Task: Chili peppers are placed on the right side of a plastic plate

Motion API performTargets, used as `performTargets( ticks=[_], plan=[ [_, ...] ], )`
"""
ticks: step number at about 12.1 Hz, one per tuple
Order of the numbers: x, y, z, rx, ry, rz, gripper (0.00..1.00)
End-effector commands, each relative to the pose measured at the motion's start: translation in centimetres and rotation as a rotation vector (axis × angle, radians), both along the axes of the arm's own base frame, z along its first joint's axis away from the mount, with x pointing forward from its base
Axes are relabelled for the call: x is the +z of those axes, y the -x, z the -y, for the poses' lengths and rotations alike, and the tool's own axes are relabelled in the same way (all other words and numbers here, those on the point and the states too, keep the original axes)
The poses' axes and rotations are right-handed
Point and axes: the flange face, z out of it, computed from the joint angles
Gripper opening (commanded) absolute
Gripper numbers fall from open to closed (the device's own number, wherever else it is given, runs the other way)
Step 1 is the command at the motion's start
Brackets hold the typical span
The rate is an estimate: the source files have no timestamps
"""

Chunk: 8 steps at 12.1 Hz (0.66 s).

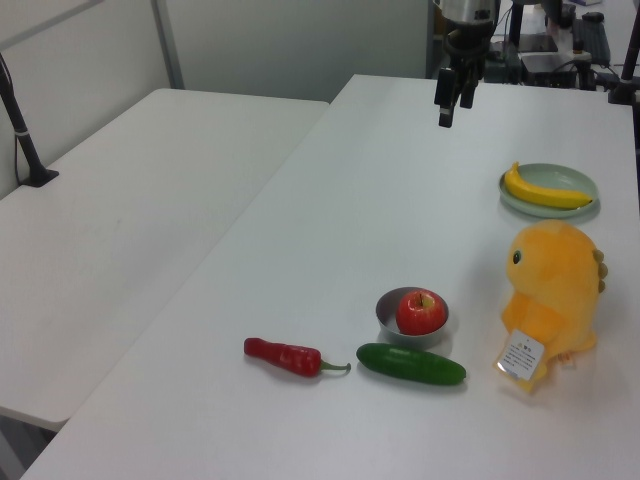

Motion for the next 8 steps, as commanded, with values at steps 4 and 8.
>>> performTargets(
  ticks=[4, 8],
  plan=[
    [0.37, 0.23, 0.38, 0.029, 0.002, 0.012, 1.0],
    [0.04, 0.23, 0.08, 0.036, 0.006, 0.007, 1.0]
  ],
)
